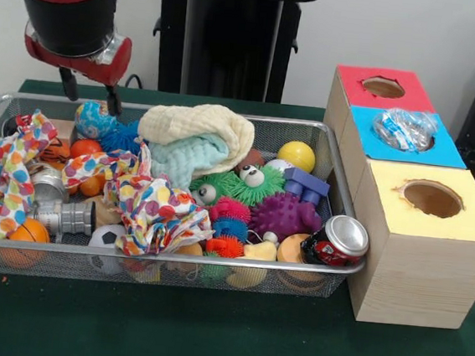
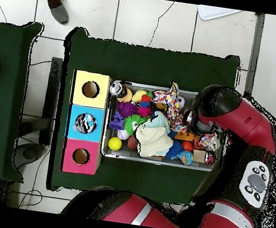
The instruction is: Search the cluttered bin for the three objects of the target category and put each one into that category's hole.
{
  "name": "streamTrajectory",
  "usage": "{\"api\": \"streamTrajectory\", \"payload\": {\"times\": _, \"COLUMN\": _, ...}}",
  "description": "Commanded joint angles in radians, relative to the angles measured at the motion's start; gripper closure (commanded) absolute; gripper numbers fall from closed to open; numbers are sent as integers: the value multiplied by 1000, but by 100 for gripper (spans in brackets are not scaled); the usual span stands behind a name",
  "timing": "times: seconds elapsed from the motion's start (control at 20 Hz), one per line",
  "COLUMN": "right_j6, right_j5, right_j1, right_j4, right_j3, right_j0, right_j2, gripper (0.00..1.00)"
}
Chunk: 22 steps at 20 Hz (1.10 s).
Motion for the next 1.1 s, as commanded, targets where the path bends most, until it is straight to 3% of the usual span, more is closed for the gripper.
{"api": "streamTrajectory", "payload": {"times": 0.05, "right_j6": 304, "right_j5": 165, "right_j1": -14, "right_j4": 73, "right_j3": 126, "right_j0": 12, "right_j2": 76, "gripper": 0}}
{"api": "streamTrajectory", "payload": {"times": 0.45, "right_j6": 262, "right_j5": 119, "right_j1": -43, "right_j4": 138, "right_j3": 191, "right_j0": -2, "right_j2": 125, "gripper": 0}}
{"api": "streamTrajectory", "payload": {"times": 0.7, "right_j6": 185, "right_j5": 17, "right_j1": -48, "right_j4": 165, "right_j3": 287, "right_j0": -22, "right_j2": 161, "gripper": 0}}
{"api": "streamTrajectory", "payload": {"times": 1.1, "right_j6": 141, "right_j5": -128, "right_j1": -5, "right_j4": 253, "right_j3": 393, "right_j0": -64, "right_j2": 238, "gripper": 0}}
